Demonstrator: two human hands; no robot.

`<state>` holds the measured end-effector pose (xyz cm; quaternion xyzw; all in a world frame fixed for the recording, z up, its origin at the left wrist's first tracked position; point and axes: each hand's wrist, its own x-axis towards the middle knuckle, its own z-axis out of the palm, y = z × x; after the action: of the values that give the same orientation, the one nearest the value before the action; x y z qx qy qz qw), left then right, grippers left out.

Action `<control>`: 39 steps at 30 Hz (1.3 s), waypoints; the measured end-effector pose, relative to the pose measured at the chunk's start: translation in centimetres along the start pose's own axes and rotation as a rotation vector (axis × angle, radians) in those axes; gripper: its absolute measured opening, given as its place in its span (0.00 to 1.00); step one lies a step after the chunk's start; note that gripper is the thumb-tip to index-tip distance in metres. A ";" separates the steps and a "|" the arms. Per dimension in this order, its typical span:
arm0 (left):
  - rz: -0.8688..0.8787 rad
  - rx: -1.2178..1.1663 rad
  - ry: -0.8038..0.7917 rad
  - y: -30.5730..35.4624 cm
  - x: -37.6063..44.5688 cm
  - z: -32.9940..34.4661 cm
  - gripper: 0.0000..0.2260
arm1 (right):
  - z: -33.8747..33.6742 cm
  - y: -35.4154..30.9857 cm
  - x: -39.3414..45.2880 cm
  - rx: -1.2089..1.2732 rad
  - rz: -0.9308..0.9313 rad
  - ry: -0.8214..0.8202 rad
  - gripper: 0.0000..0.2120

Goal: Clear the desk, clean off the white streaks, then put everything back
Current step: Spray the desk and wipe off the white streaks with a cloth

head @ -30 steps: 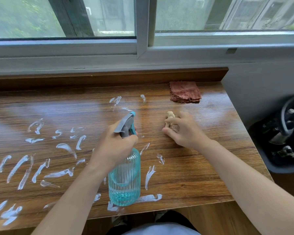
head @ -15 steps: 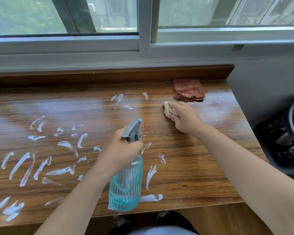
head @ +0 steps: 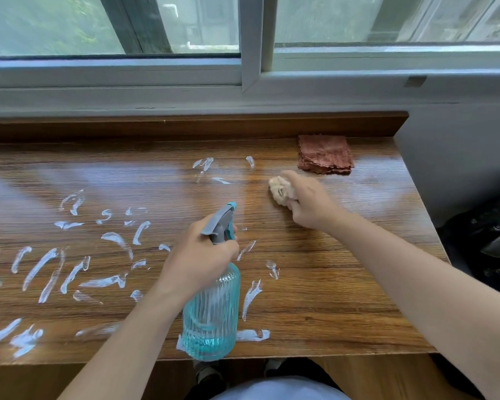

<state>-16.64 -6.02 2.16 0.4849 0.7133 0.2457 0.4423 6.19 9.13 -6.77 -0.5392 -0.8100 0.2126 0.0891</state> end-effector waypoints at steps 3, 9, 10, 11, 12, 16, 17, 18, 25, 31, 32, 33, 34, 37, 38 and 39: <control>-0.002 -0.002 0.016 0.2 -0.3 0.3 0.06 | 0.8 -0.3 0.6 -0.064 0.001 0.062 0.16; 0.001 -0.039 0.065 0.3 -0.8 1.1 0.05 | -0.9 0.0 -2.1 0.015 -0.298 -0.092 0.10; 0.001 -0.036 0.075 0.4 -0.8 1.3 0.05 | -1.3 1.0 -1.1 0.024 -0.217 -0.003 0.10; -0.001 -0.035 0.081 0.5 -0.8 1.5 0.05 | -1.8 2.1 0.1 0.018 -0.110 0.080 0.09; -0.005 -0.041 0.087 0.5 -0.7 1.7 0.05 | -2.0 3.0 1.2 -0.001 -0.010 0.134 0.10; -0.027 -0.071 0.114 1.0 -0.7 2.6 0.07 | -1.2 2.5 2.0 -0.084 0.031 0.127 0.12; -0.029 -0.077 0.118 1.1 -0.7 2.8 0.07 | -0.9 1.7 1.2 -0.092 -0.042 0.076 0.13; -0.028 -0.081 0.122 1.2 -0.6 2.9 0.07 | -0.7 1.2 0.2 -0.089 -0.122 0.007 0.15; -0.003 -0.110 0.090 1.1 -0.4 2.6 0.08 | 0.4 0.4 -3.6 -0.149 -0.303 -0.007 0.17; -0.003 -0.102 0.065 0.8 -0.3 0.9 0.08 | 0.6 -0.1 -3.1 0.048 -0.235 0.081 0.13; 0.000 -0.094 0.062 0.7 -0.3 0.7 0.08 | 0.2 0.2 -2.0 0.063 -0.201 0.132 0.13; 0.002 -0.084 0.060 0.6 -0.3 0.4 0.08 | -0.2 0.6 -0.9 0.058 -0.152 0.183 0.14; 0.002 -0.074 0.062 0.5 -0.1 0.2 0.07 | -0.5 0.9 0.2 0.039 -0.085 0.200 0.15; 0.009 -0.054 0.041 0.0 0.1 -0.5 0.06 | -0.1 0.7 1.6 -0.098 0.068 0.144 0.16; 0.010 -0.048 0.031 -0.2 0.1 -0.7 0.05 | 0.3 0.2 1.4 -0.116 0.070 0.149 0.15; 0.003 -0.036 0.021 -0.4 0.2 -0.8 0.05 | 0.6 -0.5 0.7 -0.109 0.050 0.149 0.14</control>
<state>-17.58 -5.95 2.19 0.4754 0.7125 0.2644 0.4432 5.25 9.44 -7.13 -0.5777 -0.7977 0.1298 0.1143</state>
